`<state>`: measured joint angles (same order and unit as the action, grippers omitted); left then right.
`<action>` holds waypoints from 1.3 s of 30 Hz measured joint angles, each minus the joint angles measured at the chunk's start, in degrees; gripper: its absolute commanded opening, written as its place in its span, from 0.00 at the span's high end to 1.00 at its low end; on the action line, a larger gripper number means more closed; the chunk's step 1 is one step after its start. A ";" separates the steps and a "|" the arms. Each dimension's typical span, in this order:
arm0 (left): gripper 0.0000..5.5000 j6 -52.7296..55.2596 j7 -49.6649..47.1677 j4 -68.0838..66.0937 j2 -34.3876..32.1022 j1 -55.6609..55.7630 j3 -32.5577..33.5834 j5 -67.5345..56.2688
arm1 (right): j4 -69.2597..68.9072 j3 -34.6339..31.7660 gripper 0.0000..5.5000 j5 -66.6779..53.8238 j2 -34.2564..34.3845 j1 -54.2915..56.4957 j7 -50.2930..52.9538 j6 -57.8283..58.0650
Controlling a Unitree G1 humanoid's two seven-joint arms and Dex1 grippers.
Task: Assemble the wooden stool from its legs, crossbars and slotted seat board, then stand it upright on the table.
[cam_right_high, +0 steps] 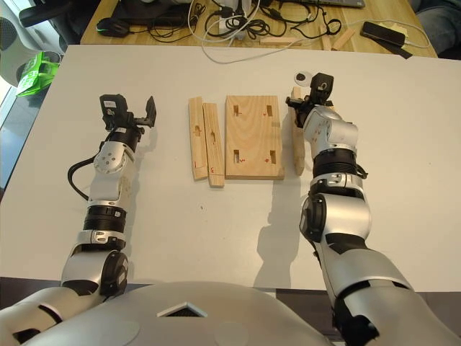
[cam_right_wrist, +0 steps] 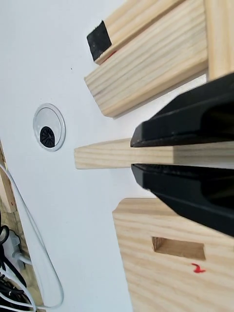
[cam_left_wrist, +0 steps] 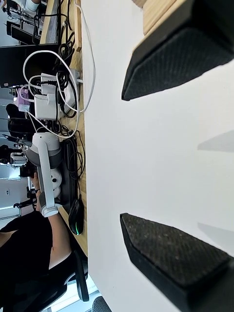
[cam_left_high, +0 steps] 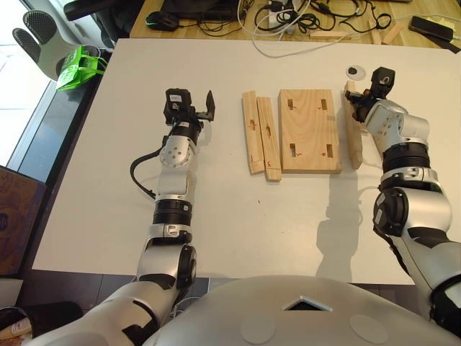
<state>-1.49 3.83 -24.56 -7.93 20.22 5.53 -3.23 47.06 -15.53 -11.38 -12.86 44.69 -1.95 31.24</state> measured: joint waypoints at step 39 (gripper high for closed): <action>0.22 1.44 0.00 1.50 0.60 0.14 0.77 -1.41 | 8.18 -1.37 0.81 1.00 -0.31 4.80 2.70 -1.51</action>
<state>-0.05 3.83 -23.07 -7.32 20.35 6.31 -4.64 55.25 -16.90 -10.38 -13.17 49.49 0.75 29.73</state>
